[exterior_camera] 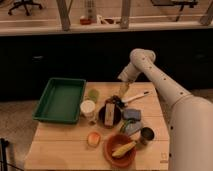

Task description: Place grapes in table surface

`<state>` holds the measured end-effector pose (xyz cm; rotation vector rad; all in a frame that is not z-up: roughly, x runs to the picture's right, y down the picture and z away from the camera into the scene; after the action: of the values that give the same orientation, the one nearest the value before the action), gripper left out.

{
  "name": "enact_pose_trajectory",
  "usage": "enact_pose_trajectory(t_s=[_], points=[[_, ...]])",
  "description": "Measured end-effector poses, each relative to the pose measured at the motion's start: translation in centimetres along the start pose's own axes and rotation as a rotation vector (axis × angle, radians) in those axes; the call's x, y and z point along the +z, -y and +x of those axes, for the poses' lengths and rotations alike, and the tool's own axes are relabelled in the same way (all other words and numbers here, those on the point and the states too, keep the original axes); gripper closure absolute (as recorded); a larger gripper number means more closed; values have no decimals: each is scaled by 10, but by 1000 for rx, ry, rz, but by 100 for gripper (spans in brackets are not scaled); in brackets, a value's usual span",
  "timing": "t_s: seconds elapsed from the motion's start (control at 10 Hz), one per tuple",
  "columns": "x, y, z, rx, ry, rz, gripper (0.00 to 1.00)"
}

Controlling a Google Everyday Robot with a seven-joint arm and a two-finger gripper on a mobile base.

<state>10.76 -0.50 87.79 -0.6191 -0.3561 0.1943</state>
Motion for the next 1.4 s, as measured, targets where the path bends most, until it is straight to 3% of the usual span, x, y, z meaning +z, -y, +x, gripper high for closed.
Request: enact_pose_trajectory(t_s=[0.7,1.4], points=[[-5,0,15,-4,21,-1,20],[-4,0,12,-7,21,-2,20]])
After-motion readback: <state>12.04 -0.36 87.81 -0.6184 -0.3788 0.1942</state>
